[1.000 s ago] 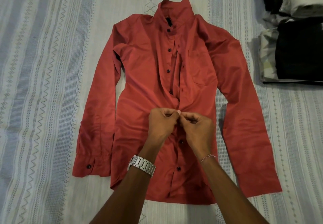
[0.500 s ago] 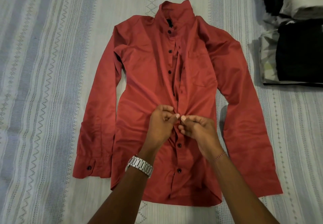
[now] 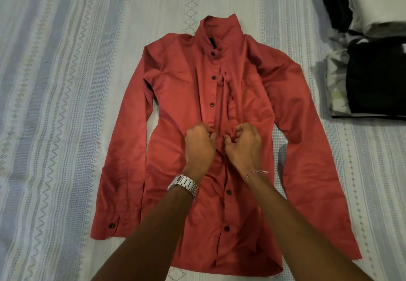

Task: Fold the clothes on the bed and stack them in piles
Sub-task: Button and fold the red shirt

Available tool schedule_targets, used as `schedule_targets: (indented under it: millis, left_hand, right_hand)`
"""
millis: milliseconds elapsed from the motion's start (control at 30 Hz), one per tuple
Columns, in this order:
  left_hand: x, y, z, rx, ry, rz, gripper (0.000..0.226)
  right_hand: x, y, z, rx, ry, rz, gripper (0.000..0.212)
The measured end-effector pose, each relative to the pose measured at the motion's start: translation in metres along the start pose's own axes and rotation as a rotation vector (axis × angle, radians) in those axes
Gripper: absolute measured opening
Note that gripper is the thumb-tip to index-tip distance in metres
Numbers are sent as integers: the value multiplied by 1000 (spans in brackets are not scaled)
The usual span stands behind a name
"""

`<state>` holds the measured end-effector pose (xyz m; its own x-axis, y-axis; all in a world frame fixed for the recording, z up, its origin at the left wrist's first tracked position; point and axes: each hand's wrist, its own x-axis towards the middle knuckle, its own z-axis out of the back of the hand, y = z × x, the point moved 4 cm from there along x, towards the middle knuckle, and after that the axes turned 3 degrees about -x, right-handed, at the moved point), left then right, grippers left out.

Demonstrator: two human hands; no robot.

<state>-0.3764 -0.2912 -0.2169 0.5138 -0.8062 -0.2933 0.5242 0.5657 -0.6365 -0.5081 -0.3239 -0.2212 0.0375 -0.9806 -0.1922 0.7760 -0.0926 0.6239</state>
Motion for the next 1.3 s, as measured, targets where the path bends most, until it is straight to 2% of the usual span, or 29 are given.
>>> schedule_targets:
  millis: [133,233,333,400,467,667,800,967,1100,1167,1300]
  left_hand:
    - [-1,1,1,72,-48,80,18]
    - [2,3,-2,70,-28,126,13]
    - [6,7,6,-73,-8,169,13]
    - [5,7,11,-241,51,236,18]
    - [2,4,13,-445,113,306,14]
    - [-6,-33,25,-679,184,239,10]
    - [-4,-45,25,-636,184,194,15]
    - [0,-49,24,-484,158,67,25]
    - [3,-51,21,-417,139,15,14]
    - [4,-48,18,-439,137,30,11]
    - [4,-44,19,-520,156,84,10]
  right_hand:
    - [3,-1,0,-12,21,-43,27]
    - [9,-9,5,89,101,-133,26]
    - [13,-18,15,255,208,-207,26]
    - [13,-24,20,389,255,-245,24]
    - [11,-29,21,527,253,-293,19]
    - [3,-29,21,798,212,-406,21]
    - [0,-16,34,683,17,-338,11]
    - [-2,10,54,565,-138,-105,8]
    - [-6,15,49,408,-224,33,4]
    - [-9,18,48,357,-246,75,5]
    - [-8,18,44,397,-161,61,12]
